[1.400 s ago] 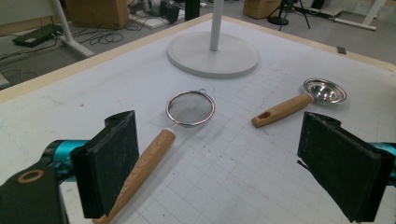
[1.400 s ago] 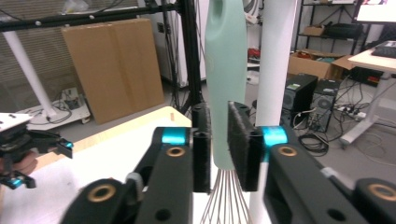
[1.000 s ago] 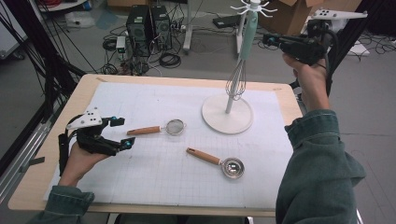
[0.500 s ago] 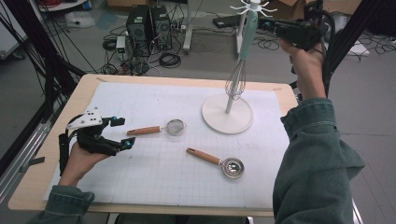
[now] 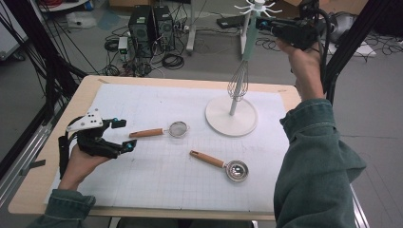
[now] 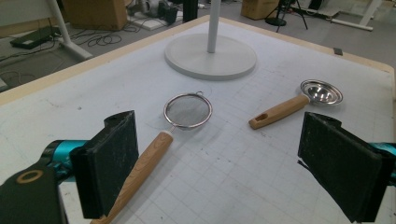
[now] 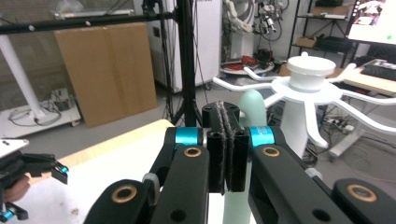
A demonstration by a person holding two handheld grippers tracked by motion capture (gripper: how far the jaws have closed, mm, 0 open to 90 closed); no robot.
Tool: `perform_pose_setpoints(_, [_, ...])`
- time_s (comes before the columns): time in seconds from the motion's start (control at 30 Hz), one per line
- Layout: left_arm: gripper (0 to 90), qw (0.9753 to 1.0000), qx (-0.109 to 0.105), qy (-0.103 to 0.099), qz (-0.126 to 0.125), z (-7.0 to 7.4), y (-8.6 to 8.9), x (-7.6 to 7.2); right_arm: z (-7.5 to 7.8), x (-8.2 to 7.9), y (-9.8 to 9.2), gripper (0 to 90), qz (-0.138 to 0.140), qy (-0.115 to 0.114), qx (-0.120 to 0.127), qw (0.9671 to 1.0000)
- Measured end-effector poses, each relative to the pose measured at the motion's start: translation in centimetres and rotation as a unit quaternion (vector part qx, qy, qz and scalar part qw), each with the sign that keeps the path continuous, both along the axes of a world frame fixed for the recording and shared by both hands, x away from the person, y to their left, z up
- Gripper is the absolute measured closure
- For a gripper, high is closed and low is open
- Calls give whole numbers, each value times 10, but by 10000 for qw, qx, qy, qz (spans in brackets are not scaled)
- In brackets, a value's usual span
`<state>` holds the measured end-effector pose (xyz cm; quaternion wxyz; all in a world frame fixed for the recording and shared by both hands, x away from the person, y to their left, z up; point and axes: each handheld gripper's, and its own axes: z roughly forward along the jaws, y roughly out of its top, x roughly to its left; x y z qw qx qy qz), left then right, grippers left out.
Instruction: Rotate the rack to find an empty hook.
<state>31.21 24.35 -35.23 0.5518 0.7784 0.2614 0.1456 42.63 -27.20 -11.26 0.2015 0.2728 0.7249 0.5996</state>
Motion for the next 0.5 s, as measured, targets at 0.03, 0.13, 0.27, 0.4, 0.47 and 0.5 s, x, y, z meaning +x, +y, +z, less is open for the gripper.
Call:
perform_pose_setpoints(0.03, [127,10000,-1,-4,-5,0,0,0,0,-1,-2,896,11,-4,16,10000])
perform_pose_setpoints(0.13, [127,10000,-2,-7,-4,0,0,0,-1,-5,-11,896,-13,-6,41,10000])
perform_pose_setpoints(0.27, [127,10000,-3,-7,-5,0,0,0,-3,-8,-26,896,-107,-33,85,9999])
perform_pose_setpoints(0.4, [128,10000,3,4,1,0,-1,0,-5,-9,-36,896,-188,-20,109,9998])
perform_pose_setpoints(0.47, [127,10000,12,4,-12,-1,-2,0,-5,-8,-40,896,-227,-30,134,9996])
perform_pose_setpoints(0.5, [127,10000,16,7,-25,-1,-2,0,-5,-7,-42,896,-242,-20,137,9996])
